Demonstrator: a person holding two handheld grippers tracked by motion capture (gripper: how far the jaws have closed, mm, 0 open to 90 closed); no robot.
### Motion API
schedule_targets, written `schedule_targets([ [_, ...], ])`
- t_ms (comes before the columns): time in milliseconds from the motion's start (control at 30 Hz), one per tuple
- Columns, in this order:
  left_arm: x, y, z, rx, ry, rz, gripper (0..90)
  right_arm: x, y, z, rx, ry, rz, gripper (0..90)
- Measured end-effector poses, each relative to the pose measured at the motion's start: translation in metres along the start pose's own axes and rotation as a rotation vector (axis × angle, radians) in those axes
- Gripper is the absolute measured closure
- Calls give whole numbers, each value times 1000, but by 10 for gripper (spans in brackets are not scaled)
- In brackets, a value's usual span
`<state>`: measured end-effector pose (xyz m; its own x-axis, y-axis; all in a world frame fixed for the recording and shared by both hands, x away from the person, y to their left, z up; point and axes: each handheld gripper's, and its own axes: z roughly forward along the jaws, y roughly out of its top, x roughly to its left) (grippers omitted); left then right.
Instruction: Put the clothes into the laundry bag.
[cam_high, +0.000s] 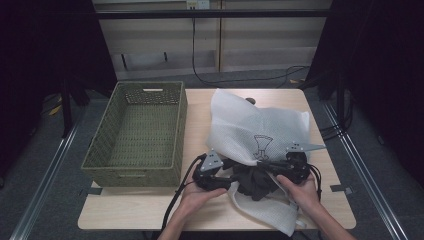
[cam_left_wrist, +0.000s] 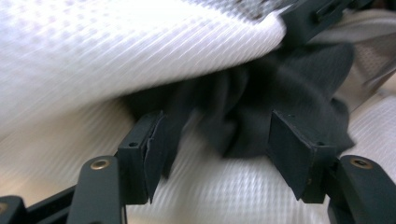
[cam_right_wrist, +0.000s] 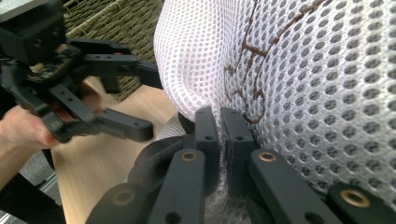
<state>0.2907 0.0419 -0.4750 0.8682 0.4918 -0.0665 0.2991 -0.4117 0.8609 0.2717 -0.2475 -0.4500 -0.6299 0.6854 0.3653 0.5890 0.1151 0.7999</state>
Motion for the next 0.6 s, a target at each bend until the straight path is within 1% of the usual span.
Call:
schedule_targets([
  [33,1,-2,-2,23,0,2,371,0,0,0,1,-1,-1,873],
  [67,0,-5,-3,43,-15,-5,371,0,0,1,3,-3,1,873],
  [100,-1,-9,-1,44,-32,2,371,0,0,1,3,-3,1,873],
  [133,-4,-11,-1,70,-24,7,322,0,0,1,4,-5,-1,873],
  [167,-7,-14,1,80,-32,13,316,0,0,2,4,-4,-3,872],
  [200,-8,-16,2,73,-54,33,316,0,0,2,4,-4,-3,872],
  [233,-10,-16,4,67,-58,45,300,0,0,2,4,-3,-4,872],
  [267,-12,-17,7,51,-72,48,280,0,0,2,4,-2,-2,872],
  [333,-17,-14,13,48,-99,53,251,0,0,3,5,0,-1,872],
  [367,-20,-11,17,64,-96,67,239,0,0,3,5,-2,-5,872],
  [400,-23,-9,21,86,-76,94,236,0,0,3,6,-2,-5,872],
  [433,-25,-7,25,117,-54,121,255,0,0,2,5,-3,-7,871],
  [467,-24,-9,32,169,-13,135,357,0,0,2,5,-3,-9,871],
  [500,-24,-9,32,169,-13,135,429,0,0,2,5,-3,-9,871],
  [533,-21,-11,34,183,-21,120,429,1,0,2,7,-6,-8,871],
  [567,-18,-12,33,183,-4,101,497,1,0,2,9,-10,-13,871],
  [600,-16,-14,30,179,2,85,583,2,0,2,12,-12,-16,871],
])
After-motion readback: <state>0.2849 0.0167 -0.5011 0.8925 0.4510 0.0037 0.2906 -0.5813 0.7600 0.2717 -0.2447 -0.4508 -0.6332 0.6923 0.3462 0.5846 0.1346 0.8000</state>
